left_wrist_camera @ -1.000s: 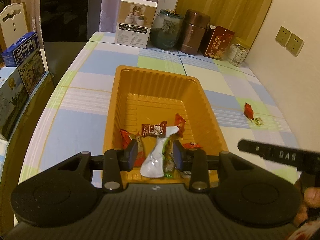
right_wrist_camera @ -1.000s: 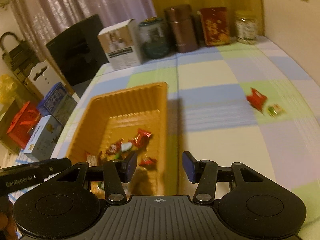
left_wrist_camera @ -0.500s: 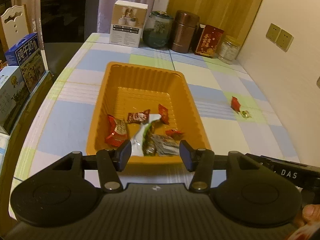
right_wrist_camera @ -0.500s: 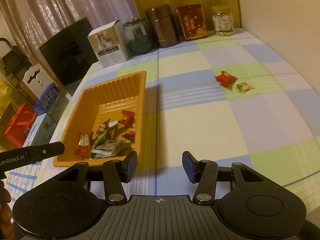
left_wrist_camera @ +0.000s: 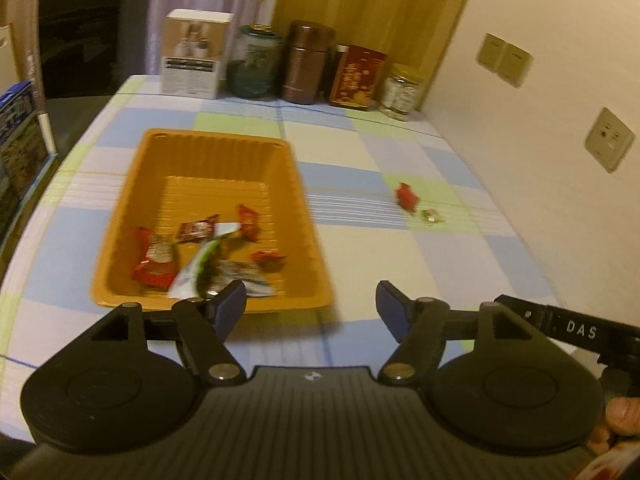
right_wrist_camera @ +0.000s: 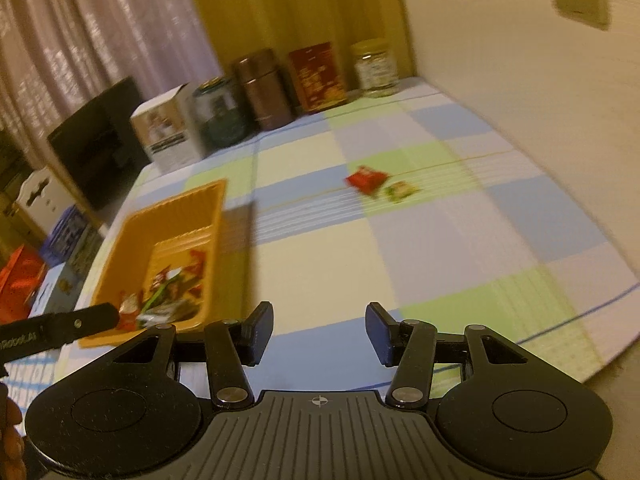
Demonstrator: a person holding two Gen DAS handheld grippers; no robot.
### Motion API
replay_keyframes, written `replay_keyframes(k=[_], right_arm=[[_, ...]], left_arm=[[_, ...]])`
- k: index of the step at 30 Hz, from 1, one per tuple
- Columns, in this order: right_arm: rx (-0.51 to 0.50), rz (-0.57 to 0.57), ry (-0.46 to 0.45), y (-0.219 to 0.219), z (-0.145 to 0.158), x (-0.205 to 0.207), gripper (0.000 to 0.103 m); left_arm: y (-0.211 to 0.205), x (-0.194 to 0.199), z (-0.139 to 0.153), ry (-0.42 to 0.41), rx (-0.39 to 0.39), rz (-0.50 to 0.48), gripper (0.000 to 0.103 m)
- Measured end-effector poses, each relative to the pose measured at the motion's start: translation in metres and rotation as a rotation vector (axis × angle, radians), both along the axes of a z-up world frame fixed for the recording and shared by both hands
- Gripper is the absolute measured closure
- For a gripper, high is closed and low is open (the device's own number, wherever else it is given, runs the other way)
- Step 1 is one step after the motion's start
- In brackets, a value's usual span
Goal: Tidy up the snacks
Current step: 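Move both open tools from the tray to the last two candies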
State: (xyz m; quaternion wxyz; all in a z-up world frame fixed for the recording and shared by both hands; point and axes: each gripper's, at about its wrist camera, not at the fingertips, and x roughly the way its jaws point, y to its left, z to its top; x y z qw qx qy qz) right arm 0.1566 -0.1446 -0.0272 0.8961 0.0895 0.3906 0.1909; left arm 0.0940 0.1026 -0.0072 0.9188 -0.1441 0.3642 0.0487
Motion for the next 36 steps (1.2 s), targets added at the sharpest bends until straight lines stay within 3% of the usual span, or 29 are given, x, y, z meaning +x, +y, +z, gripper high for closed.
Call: replay_keyframes(k=[13, 32, 36], right_arm=[[0.005, -0.124, -0.006, -0.059, 0.005, 0.023, 0.051], [-0.008, -0.109, -0.009, -0.049, -0.025, 0.108, 0.052], [-0.005, -0.083, 0.01, -0.035, -0.043, 0.14, 0.064]], left_arm=[[-0.053, 0.043, 0.001, -0.005, 0.024, -0.131, 0.029], [-0.065, 0.138, -0.014, 0.011, 0.093, -0.233, 0.028], [-0.061, 0.163, -0.021, 0.019, 0.108, -0.246, 0.028]])
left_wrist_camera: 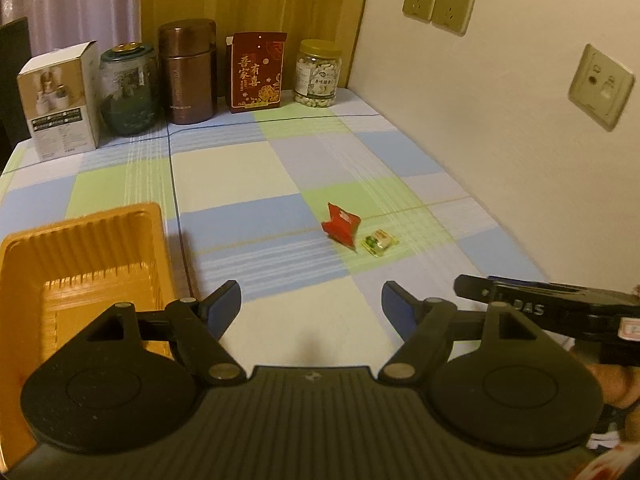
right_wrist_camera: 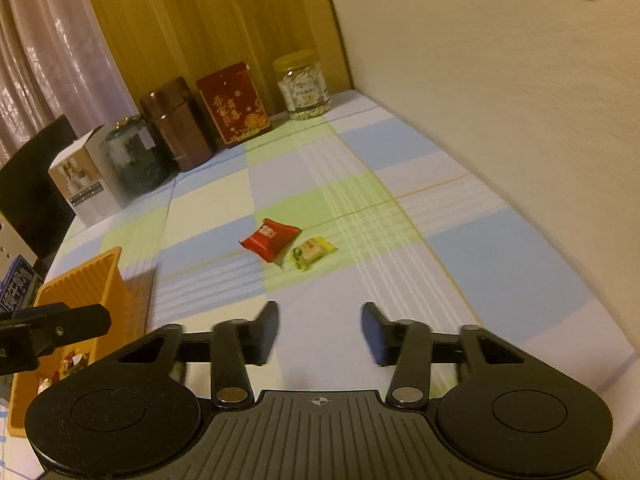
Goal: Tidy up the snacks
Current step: 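Move both open tools from the tray to the last two candies, then grasp the yellow-green candy with the right tool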
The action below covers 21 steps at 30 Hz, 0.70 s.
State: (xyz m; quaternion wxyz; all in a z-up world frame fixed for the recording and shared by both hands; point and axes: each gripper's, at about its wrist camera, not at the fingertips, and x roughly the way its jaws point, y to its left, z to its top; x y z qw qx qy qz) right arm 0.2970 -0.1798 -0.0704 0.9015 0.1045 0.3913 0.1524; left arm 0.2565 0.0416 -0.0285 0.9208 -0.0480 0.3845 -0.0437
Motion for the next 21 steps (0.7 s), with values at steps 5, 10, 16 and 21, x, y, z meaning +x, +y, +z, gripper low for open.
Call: replay_keyframes(k=[5, 10, 16, 21], right_arm=[[0.01, 0.022, 0.013, 0.017, -0.023, 0.039, 0.065], [0.023, 0.023, 0.004, 0.03, -0.044, 0.072, 0.066], [0.004, -0.015, 0.014, 0.043, -0.067, 0.101, 0.066], [-0.035, -0.027, -0.02, 0.057, -0.072, 0.111, 0.066]], left_arm=[[0.006, 0.029, -0.009, 0.003, 0.015, -0.009, 0.028], [0.012, 0.051, -0.016, 0.001, 0.006, -0.005, 0.028], [0.022, 0.072, -0.025, 0.009, -0.013, 0.012, 0.028], [0.026, 0.085, -0.03, 0.01, -0.018, 0.015, 0.028]])
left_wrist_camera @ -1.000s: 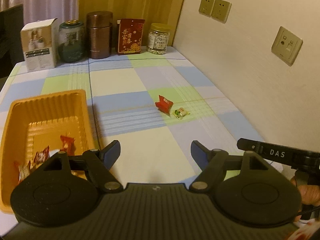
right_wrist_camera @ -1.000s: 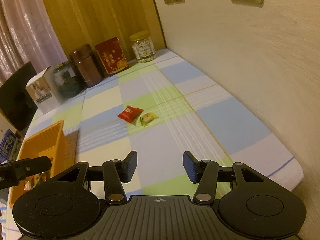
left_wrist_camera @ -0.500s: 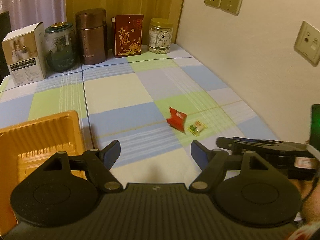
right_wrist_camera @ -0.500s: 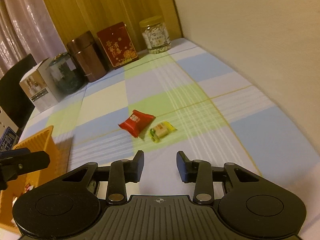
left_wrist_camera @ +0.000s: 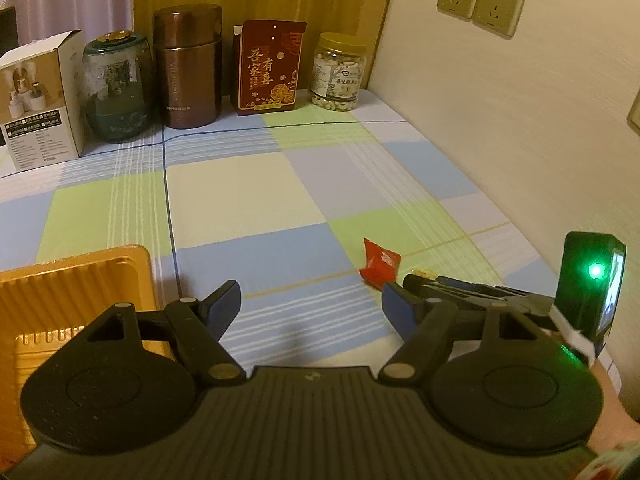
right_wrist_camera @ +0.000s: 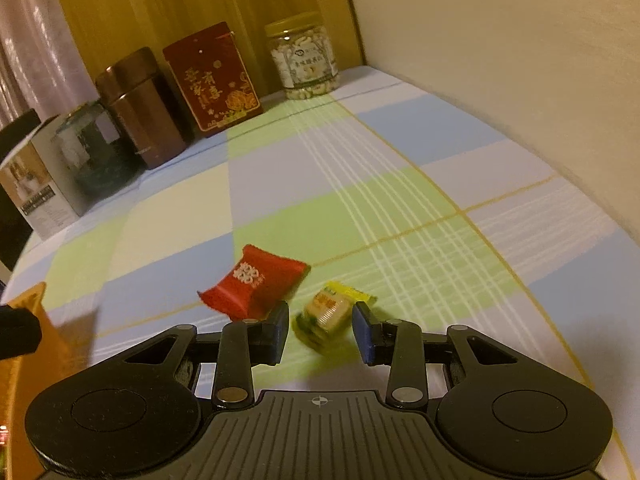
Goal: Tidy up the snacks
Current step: 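Grasp the yellow-green candy with the right tool, then grasp the red square candy with the left tool, then carry the red candy and yellow-green candy over the orange tray with both tools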
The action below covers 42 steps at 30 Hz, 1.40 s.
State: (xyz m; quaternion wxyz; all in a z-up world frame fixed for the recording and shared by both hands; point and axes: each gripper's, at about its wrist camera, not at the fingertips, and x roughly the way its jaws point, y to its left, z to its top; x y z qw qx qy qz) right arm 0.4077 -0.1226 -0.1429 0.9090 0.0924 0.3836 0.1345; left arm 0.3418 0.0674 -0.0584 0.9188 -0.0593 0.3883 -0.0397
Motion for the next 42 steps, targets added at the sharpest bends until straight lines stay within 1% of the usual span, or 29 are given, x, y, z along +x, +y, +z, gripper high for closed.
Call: replay_keyframes(k=[2, 4, 6, 10, 14, 17, 22, 26, 28, 30, 31, 33, 35, 36, 40, 42], right_arm=[[-0.026, -0.003, -0.012, 0.006, -0.001, 0.002, 0.066], [-0.08, 0.008, -0.03, 0.013, -0.002, 0.003, 0.068], [-0.147, 0.023, -0.049, 0.018, -0.004, 0.0, 0.08], [-0.203, 0.066, -0.083, 0.014, -0.008, -0.007, 0.081], [-0.143, 0.002, -0.09, -0.016, -0.002, -0.011, 0.081], [-0.099, -0.036, -0.073, -0.039, 0.005, -0.013, 0.081], [-0.067, -0.074, -0.056, -0.067, 0.012, -0.018, 0.081], [-0.048, -0.087, -0.048, -0.079, 0.014, -0.024, 0.081], [-0.04, -0.083, -0.038, -0.081, 0.013, -0.027, 0.081], [-0.039, -0.078, -0.033, -0.082, 0.011, -0.029, 0.081], [-0.039, -0.075, -0.03, -0.081, 0.01, -0.029, 0.081], [-0.037, -0.074, -0.025, -0.081, 0.009, -0.03, 0.081], [-0.034, -0.073, -0.022, -0.08, 0.008, -0.031, 0.081], [-0.034, -0.072, -0.022, -0.08, 0.008, -0.031, 0.081], [-0.033, -0.062, -0.019, -0.077, 0.009, -0.033, 0.081], [-0.032, -0.059, -0.018, -0.077, 0.011, -0.035, 0.081]], left_arm=[[0.0, 0.004, -0.002, -0.001, 0.004, -0.001, 0.028], [0.0, 0.007, -0.003, 0.001, 0.007, -0.002, 0.028], [-0.002, 0.01, -0.004, 0.004, 0.01, -0.006, 0.028], [-0.009, 0.017, -0.007, 0.011, 0.012, -0.021, 0.028], [-0.027, 0.03, -0.015, 0.017, 0.022, -0.065, 0.028], [-0.042, 0.042, -0.024, 0.012, 0.024, -0.107, 0.028], [-0.071, 0.062, -0.042, 0.016, 0.085, -0.192, 0.029], [-0.081, 0.075, -0.058, 0.033, 0.085, -0.214, 0.036], [-0.085, 0.079, -0.064, 0.03, 0.107, -0.224, 0.037], [-0.087, 0.083, -0.07, 0.034, 0.121, -0.231, 0.047], [-0.088, 0.084, -0.072, 0.038, 0.122, -0.232, 0.048], [-0.088, 0.088, -0.077, 0.046, 0.125, -0.233, 0.057], [-0.088, 0.091, -0.08, 0.053, 0.13, -0.229, 0.062], [-0.088, 0.092, -0.081, 0.055, 0.129, -0.23, 0.069], [-0.087, 0.09, -0.081, 0.069, 0.104, -0.241, 0.072], [-0.088, 0.083, -0.077, 0.069, 0.09, -0.244, 0.077]])
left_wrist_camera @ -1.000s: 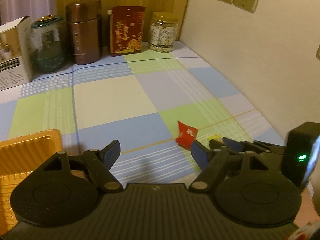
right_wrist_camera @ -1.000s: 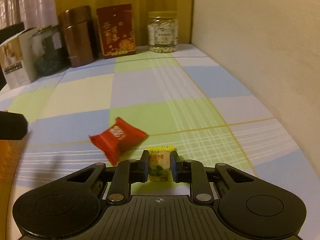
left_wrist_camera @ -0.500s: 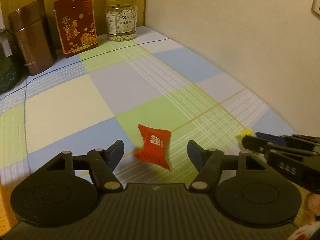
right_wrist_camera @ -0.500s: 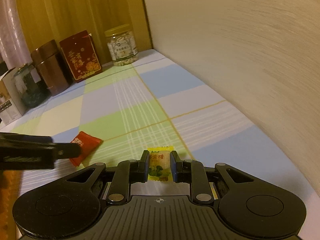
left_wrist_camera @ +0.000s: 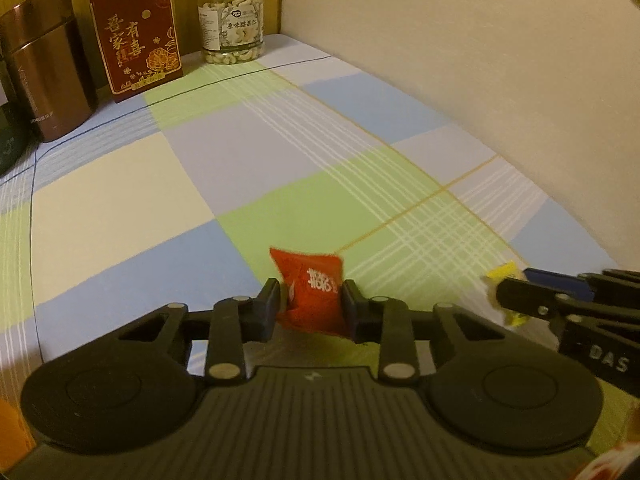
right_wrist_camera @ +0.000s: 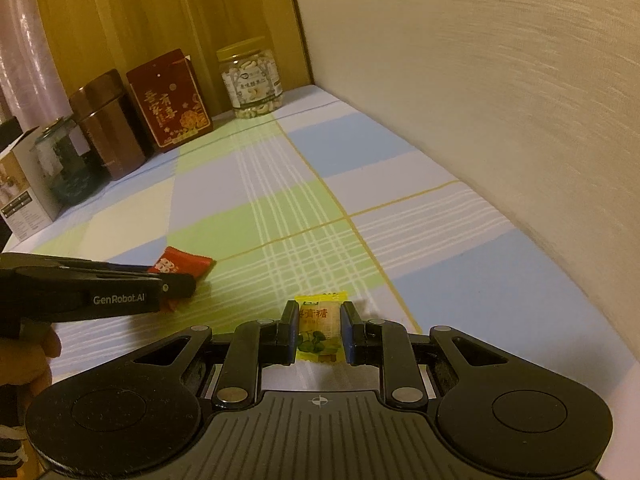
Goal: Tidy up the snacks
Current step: 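Carry the red candy and yellow-green candy over the orange tray with both tools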
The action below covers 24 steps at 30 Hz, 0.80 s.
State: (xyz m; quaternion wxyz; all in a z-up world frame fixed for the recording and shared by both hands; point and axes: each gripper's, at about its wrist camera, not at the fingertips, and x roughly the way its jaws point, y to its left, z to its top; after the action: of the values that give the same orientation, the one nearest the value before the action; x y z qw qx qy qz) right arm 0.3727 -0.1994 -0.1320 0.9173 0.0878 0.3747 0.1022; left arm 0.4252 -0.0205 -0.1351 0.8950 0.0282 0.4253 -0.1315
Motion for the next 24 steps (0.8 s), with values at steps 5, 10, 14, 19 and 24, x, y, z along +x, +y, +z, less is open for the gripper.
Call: replay_keyframes(k=[5, 10, 14, 19, 24], right_arm=[[0.0, 0.008, -0.004, 0.0, 0.01, -0.01, 0.081], [0.006, 0.015, -0.008, -0.001, 0.026, -0.026, 0.081], [0.015, 0.031, -0.006, 0.0, 0.04, -0.044, 0.081], [0.036, 0.058, -0.01, 0.003, 0.06, -0.072, 0.081], [0.051, 0.099, -0.014, 0.011, 0.081, -0.102, 0.081]], left_arm=[[0.002, -0.022, 0.016, 0.006, -0.027, 0.03, 0.078], [0.004, -0.052, 0.036, 0.003, -0.05, 0.053, 0.079], [0.009, -0.081, 0.052, -0.009, -0.077, 0.085, 0.079], [0.019, -0.123, 0.07, -0.021, -0.119, 0.141, 0.079], [0.033, -0.168, 0.089, -0.041, -0.15, 0.2, 0.079]])
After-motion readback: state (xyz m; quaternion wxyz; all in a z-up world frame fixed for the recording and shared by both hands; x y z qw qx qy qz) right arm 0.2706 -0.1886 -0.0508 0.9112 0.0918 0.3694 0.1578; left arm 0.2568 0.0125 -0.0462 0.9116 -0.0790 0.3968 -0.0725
